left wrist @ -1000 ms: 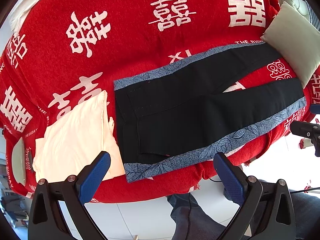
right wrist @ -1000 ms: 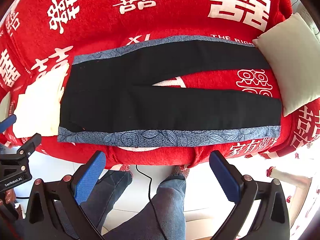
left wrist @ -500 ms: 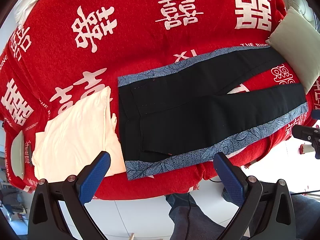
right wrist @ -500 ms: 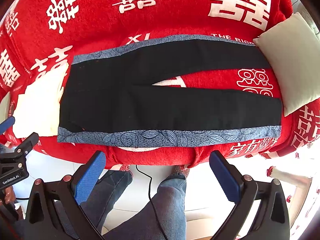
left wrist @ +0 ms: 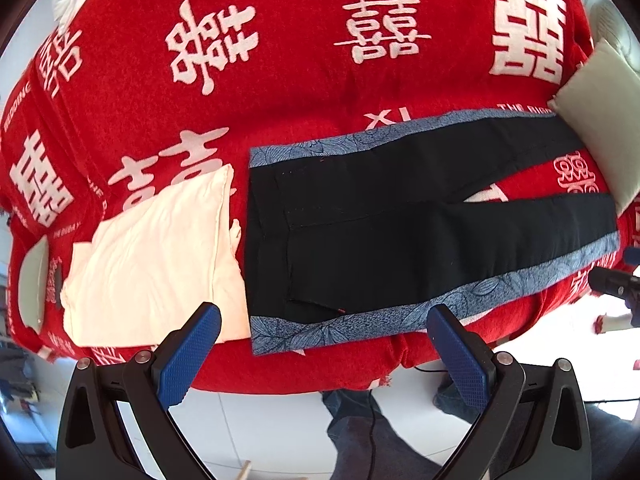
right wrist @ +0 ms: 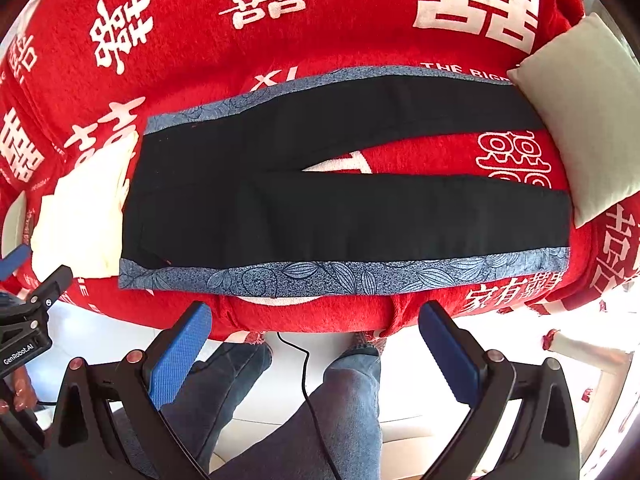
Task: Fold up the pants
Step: 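Grasp the trousers' grey-trimmed waistband with both grippers and lift it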
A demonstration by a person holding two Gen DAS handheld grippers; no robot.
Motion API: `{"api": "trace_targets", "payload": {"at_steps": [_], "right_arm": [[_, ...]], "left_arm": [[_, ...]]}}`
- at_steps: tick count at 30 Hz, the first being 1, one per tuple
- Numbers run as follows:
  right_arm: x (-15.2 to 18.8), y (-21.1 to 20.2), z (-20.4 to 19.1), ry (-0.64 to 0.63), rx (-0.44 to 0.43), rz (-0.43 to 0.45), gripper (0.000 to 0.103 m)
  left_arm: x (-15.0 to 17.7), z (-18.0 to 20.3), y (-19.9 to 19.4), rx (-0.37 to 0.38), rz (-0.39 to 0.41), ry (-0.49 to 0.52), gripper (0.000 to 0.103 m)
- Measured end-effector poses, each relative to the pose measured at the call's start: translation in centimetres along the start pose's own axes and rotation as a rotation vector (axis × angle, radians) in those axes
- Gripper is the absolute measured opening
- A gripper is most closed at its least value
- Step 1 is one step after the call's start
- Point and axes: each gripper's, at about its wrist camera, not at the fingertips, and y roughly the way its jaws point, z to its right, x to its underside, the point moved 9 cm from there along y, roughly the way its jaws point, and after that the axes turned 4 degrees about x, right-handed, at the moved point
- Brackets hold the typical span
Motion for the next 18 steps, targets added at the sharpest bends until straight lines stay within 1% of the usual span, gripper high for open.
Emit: {"api": "trace_targets", "payload": {"at_steps": [4, 8, 10, 11, 14, 18], "right_arm": [[-0.4, 0.0, 0.2, -0.003, -0.025, 0.019, 0.103], [-0.8, 0.3, 0.6, 0.005, -0.112, 0.004, 0.103], [-0.6, 0.5, 1.0, 0.000, -0.145, -0.009, 0.103], [-0.6, 0.7, 1.2, -0.001, -0.164, -0.016, 0.103], [0.1, 1.7, 1.5, -0.010, -0.231, -0.043, 0.103], [1.7, 4.4, 0.9, 0.037, -0.317, -0.115, 0.103]], "left_arm": [[-0.1, 0.0, 0.3, 0.007, -0.005, -0.071, 0.103], [0.5, 0.2, 0.5, -0.002, -0.017, -0.166, 0.103], [1.3, 0.6, 0.7, 0.006, -0.023, -0.234, 0.103], [1.6, 0.7, 0.9, 0.008, -0.027, -0.253, 0.103], [3.6, 1.2, 2.0, 0.027, -0.063, -0.334, 0.103], [5.9, 0.9, 3.9, 0.065, -0.107, -0.406, 0.103]]}}
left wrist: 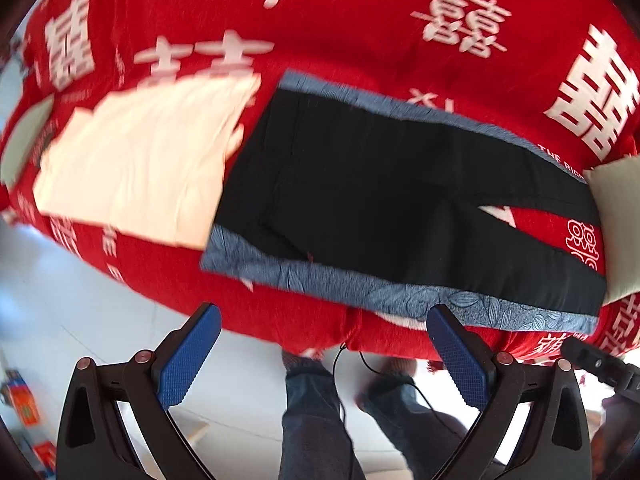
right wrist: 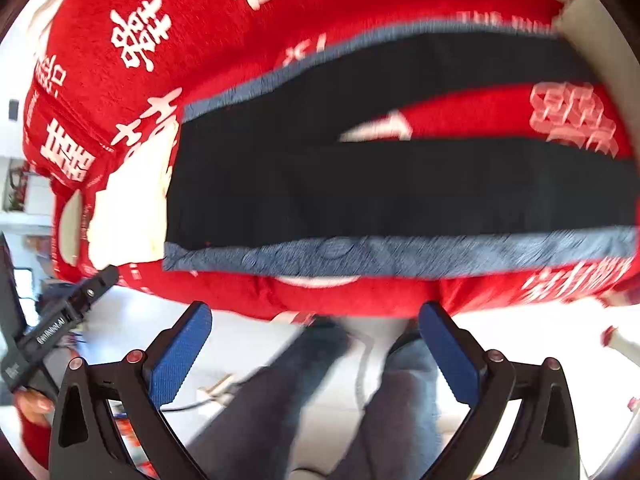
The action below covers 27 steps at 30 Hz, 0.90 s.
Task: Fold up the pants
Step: 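Grasp the trousers' grey-trimmed waistband with both grippers and lift it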
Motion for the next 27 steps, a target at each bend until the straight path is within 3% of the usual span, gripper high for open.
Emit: {"api": "trace_targets", "payload": {"at_steps": [5, 7, 8, 9, 11, 14, 18, 27], "right_arm": [[1.7, 5.2, -1.2, 0.116, -0.196, -0.034, 0.103], [2.0, 7.5, -1.2, 0.144, -0.207, -0.020, 0.101], [2.1, 9.1, -1.3, 0.163, -0.230, -0.021, 0.096], [2.3, 10.3, -1.3, 0.172, -0.246, -0.028, 0.080], [2.7, 13.3, -1.1, 0.192, -0.263, -0.046, 0.061], [3.0, 16.7, -1.0, 0.222, -0.320, -0.049, 0.060], [2.9, 19.6, -0.5, 0.240, -0.369, -0.008, 0.060], [1.8, 18.2, -0.2, 0.307, -0.522, 0.122, 0.060]], "left_arm": [[1.1, -2.2, 5.6, 0.085, -0.047, -0.042, 0.103], [1.5, -3.2, 8.6, 0.123, -0.059, -0.054, 0.103], [1.8, -3.5, 9.8, 0.145, -0.064, -0.063, 0.103], [2.0, -3.7, 10.6, 0.158, -0.070, -0.071, 0.103], [2.9, -4.3, 12.9, 0.212, -0.088, -0.106, 0.103], [4.0, -4.9, 15.5, 0.287, -0.112, -0.154, 0.103], [4.6, -5.1, 17.9, 0.334, -0.118, -0.168, 0.103], [4.6, -4.3, 17.9, 0.423, -0.130, -0.208, 0.103]]}}
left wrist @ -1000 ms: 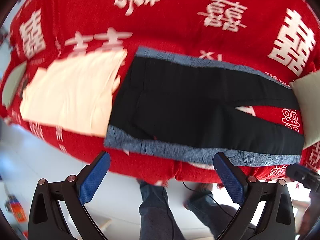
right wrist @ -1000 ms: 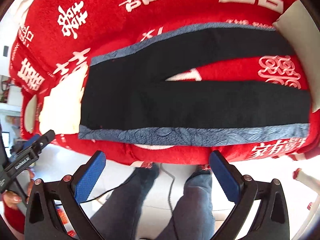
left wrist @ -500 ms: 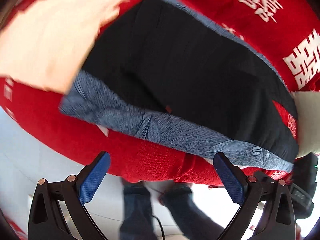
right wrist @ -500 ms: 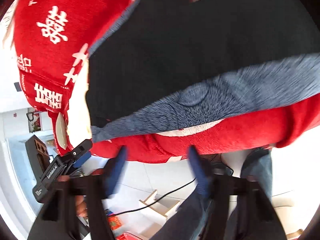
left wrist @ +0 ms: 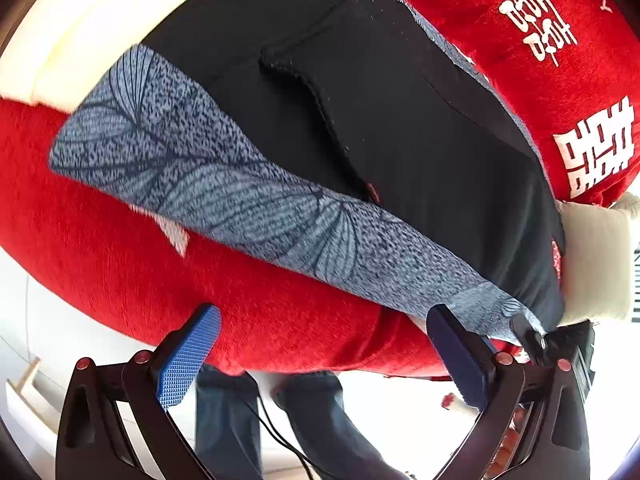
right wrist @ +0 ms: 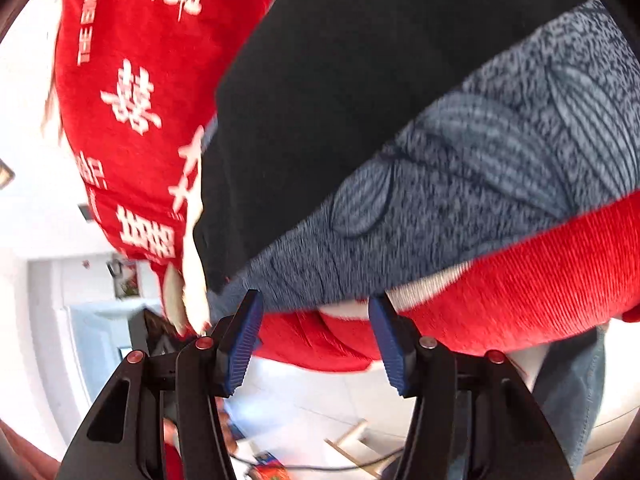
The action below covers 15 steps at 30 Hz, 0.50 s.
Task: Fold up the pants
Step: 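Grasp the trousers' grey-trimmed waistband with both grippers and lift it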
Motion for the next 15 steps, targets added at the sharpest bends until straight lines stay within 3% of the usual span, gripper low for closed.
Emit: {"api": "trace_targets", "payload": {"at_steps": [6, 12, 15], "right_arm": [[-2.3, 0.0, -2.8, 0.052, -0.165, 0.038, 0.060], [-3.7, -2.6, -7.8, 0.025, -0.315, 0.065, 0.060], [-4.0, -3.1, -8.5, 0.027, -0.341, 0.061, 0.060]], "left_arm": [[-0.7, 1.9, 0.5, 0.073, -0.008, -0.025, 0.103], [-1.9, 4.0, 1.1, 0.212, -0.010, -0.147, 0.103], [-4.0, 3.6, 0.3, 0.252, 0.050, -0.233, 0.103]]}}
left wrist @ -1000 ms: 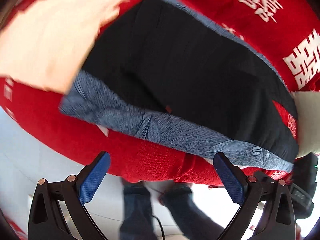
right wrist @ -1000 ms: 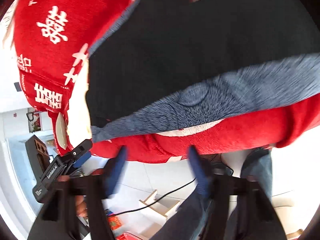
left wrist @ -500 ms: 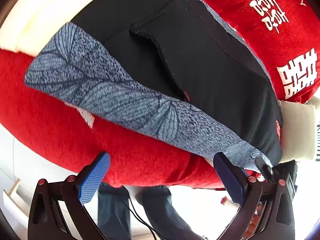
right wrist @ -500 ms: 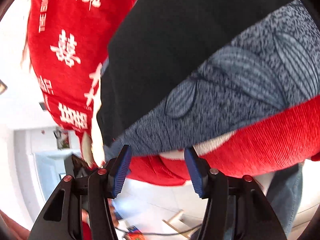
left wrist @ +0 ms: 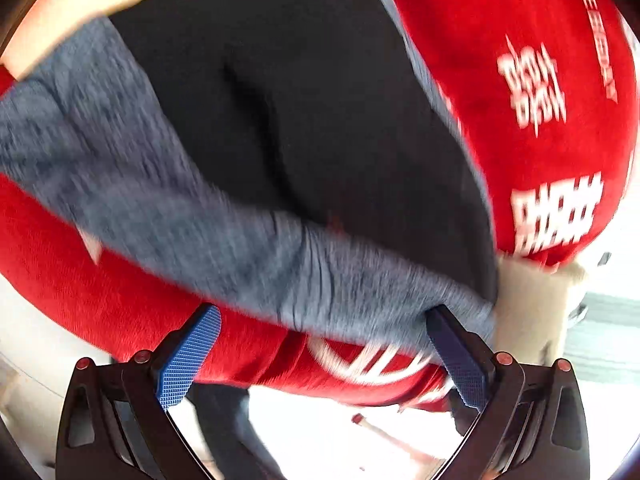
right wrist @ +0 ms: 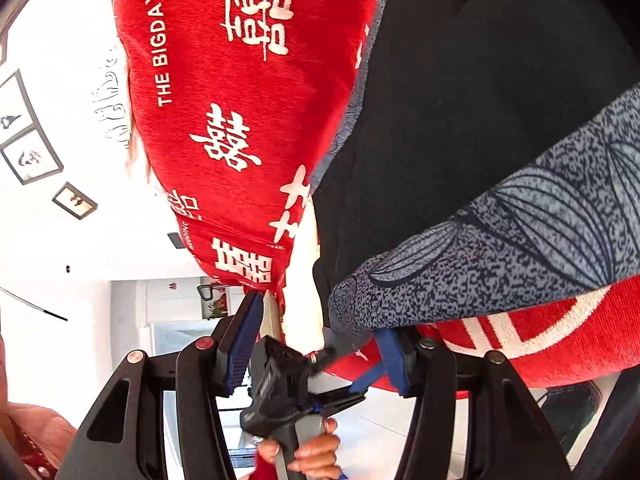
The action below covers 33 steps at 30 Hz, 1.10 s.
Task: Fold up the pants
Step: 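Grasp the trousers' grey-trimmed waistband with both grippers and lift it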
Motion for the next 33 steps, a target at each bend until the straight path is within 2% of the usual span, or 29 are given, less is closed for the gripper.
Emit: {"api": "trace_targets", "payload": {"at_steps": [4, 7, 8, 9, 12, 15, 17, 19, 20, 21, 23, 28, 33], "right_arm": [[0.1, 0.4, 1.2, 0.006, 0.023, -0.020, 0.060], [0.6, 0.0, 3.0, 0.038, 0.012, -0.026, 0.060], [0.6, 0.0, 3.4, 0.053, 0.007, -0.026, 0.060], [0.8, 0.0, 4.1, 0.063, 0.015, -0.023, 0.060], [0.9, -0.1, 6.6, 0.094, 0.060, -0.013, 0.060], [0.6, -0.7, 9.0, 0.141, 0.094, 0.014, 0.060], [0.1, -1.3, 10.1, 0.194, 0.060, 0.046, 0.058], [-0.6, -1.8, 10.6, 0.269, -0.001, 0.082, 0.046], [-0.9, -2.1, 10.7, 0.303, -0.011, 0.102, 0.021], [-1.1, -2.5, 10.8, 0.346, -0.008, 0.121, 0.008], [-1.0, -2.8, 10.1, 0.359, 0.030, 0.125, 0.008], [-2.8, -4.1, 3.4, 0.134, 0.175, 0.081, 0.008], [-8.2, -2.9, -2.3, -0.105, 0.317, 0.003, 0.008]], "left_arm": [[-2.6, 0.5, -1.6, 0.026, 0.087, -0.032, 0.101], [-3.9, 0.1, -1.3, 0.003, 0.095, -0.010, 0.081], [-4.0, -0.2, -0.9, -0.019, 0.082, 0.011, 0.069], [-3.9, -0.6, -0.7, -0.035, 0.070, 0.028, 0.061], [-3.8, -1.5, -0.8, -0.045, 0.058, 0.037, 0.043], [-3.8, -2.0, -1.0, -0.055, 0.035, 0.061, 0.038], [-3.8, -1.7, -1.0, -0.088, 0.018, 0.114, 0.034], [-3.9, -1.1, -1.2, -0.118, 0.004, 0.173, 0.031], [-4.0, -0.8, -1.2, -0.126, 0.001, 0.186, 0.030], [-4.1, -0.1, -1.5, -0.142, -0.002, 0.211, 0.029], [-4.3, 0.8, -2.2, -0.156, 0.002, 0.245, 0.029], [-5.5, 5.1, -4.3, -0.155, 0.014, 0.334, 0.029], [-9.1, 10.2, -4.5, -0.165, 0.059, 0.409, 0.030]]}}
